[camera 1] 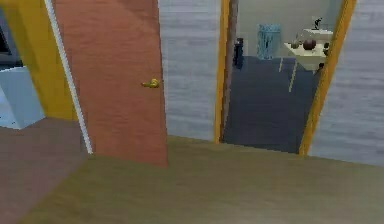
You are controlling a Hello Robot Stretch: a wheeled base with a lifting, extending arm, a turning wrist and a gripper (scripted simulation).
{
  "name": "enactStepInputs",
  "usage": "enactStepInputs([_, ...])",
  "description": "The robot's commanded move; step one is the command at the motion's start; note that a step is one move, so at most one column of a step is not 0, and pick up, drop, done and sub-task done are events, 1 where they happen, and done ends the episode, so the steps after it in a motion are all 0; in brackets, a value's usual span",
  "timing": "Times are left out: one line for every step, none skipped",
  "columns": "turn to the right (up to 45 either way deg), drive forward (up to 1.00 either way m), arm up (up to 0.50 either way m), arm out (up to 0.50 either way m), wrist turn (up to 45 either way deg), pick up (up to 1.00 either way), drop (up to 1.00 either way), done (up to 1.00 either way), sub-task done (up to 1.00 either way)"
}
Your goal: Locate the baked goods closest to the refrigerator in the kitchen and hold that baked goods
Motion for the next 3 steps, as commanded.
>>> enactStepInputs([-30.0,0.00,0.00,0.00,0.0,0.00,0.00,0.00,0.00])
enactStepInputs([0.0,0.45,0.00,0.00,0.0,0.00,0.00,0.00,0.00])
enactStepInputs([-45.0,0.00,0.00,0.00,0.0,0.00,0.00,0.00,0.00])
